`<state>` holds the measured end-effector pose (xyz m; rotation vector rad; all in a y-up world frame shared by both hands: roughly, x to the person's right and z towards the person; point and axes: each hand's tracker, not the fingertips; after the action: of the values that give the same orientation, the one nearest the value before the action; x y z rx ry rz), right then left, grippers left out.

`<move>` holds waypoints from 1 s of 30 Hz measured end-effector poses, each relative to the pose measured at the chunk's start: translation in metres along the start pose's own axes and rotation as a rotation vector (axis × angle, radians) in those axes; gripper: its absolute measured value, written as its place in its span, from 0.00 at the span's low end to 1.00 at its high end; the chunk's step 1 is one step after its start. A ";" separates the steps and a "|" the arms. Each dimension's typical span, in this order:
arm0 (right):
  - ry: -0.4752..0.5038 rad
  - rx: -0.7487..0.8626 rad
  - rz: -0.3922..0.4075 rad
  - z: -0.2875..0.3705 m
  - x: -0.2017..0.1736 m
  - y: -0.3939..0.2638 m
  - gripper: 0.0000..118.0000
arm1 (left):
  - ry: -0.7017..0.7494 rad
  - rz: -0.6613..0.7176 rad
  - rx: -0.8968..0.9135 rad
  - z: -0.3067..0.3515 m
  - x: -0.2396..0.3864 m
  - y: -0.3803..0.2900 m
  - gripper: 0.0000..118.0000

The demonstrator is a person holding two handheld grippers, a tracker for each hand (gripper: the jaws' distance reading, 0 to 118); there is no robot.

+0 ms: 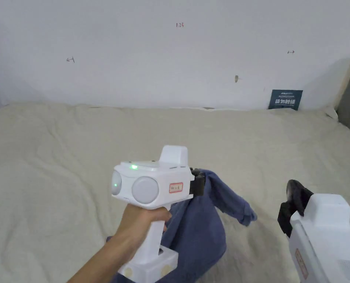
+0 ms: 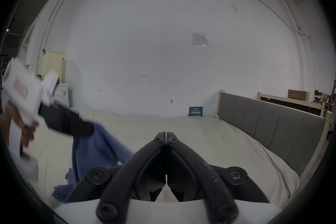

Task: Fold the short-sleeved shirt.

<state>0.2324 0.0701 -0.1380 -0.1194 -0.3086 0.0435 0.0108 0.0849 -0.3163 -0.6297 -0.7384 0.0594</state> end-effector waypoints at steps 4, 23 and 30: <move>-0.025 -0.021 -0.011 -0.001 0.011 -0.008 0.01 | 0.020 -0.005 -0.161 -0.043 -0.002 -0.053 0.03; -0.011 -0.045 -0.003 0.000 -0.002 -0.011 0.01 | 0.187 0.064 -0.220 -0.054 -0.028 -0.112 1.00; -0.010 -0.008 -0.009 0.008 -0.012 0.007 0.01 | 0.304 0.017 0.133 0.032 -0.026 -0.059 0.99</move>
<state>0.2182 0.0772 -0.1355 -0.1258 -0.3192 0.0342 -0.0393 0.0465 -0.2816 -0.5039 -0.4310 0.0271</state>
